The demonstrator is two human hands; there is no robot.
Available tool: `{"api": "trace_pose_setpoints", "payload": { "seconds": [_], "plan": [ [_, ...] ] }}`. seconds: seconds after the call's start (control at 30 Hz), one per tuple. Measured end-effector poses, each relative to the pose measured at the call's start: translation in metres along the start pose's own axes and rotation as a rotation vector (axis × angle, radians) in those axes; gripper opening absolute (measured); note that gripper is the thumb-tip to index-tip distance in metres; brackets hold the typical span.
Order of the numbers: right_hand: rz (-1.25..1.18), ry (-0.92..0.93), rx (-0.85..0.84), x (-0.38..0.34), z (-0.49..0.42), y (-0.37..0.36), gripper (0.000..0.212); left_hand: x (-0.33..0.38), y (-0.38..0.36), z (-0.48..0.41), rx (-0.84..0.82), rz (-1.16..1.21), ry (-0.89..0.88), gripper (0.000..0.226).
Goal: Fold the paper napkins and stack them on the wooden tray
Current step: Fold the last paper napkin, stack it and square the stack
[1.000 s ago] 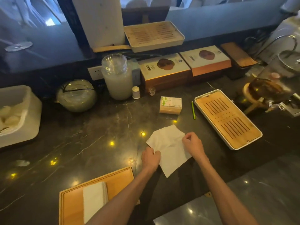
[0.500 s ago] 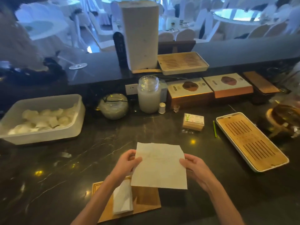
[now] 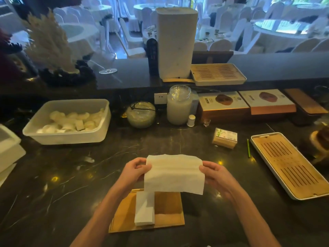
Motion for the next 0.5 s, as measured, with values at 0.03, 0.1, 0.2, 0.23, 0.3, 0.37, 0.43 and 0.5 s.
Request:
{"api": "trace_pose_setpoints", "payload": {
  "seconds": [0.03, 0.1, 0.2, 0.23, 0.3, 0.37, 0.43, 0.5],
  "plan": [
    [-0.004, 0.003, -0.001, 0.000, 0.001, -0.001, 0.024, 0.000, 0.002, 0.001, -0.001, 0.008, 0.005, 0.021],
    [-0.022, 0.018, -0.009, -0.001, 0.004, -0.004, 0.024, 0.000, 0.005, 0.003, -0.027, 0.040, 0.014, 0.021],
    [-0.091, 0.081, -0.013, -0.009, 0.010, -0.007, 0.025, 0.002, 0.007, 0.008, -0.111, 0.204, 0.048, 0.028],
    [-0.119, 0.117, -0.008, -0.013, 0.012, -0.007, 0.023, 0.004, 0.009, 0.010, -0.129, 0.247, 0.044, 0.028],
    [-0.113, 0.213, 0.019, -0.020, 0.017, -0.009, 0.022, 0.010, 0.014, 0.014, -0.112, 0.264, 0.005, 0.025],
    [-0.047, 0.311, 0.060, -0.025, 0.019, -0.011, 0.027, 0.018, 0.021, 0.019, -0.062, 0.221, -0.065, 0.029],
    [-0.014, 0.384, 0.081, -0.030, 0.021, -0.014, 0.034, 0.026, 0.026, 0.024, -0.042, 0.194, -0.121, 0.033],
    [-0.018, 0.432, 0.070, -0.035, 0.022, -0.017, 0.038, 0.033, 0.032, 0.027, -0.033, 0.204, -0.142, 0.039]
  ]
}}
Point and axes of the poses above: each hand's wrist, its own z-axis away from the middle knuckle, its own y-axis out of the back of the hand, x = y × z, the point moved 8 cm from there along -z, towards the middle knuckle, and after that the axes turned 13 degrees about x, right-handed, at the moved point
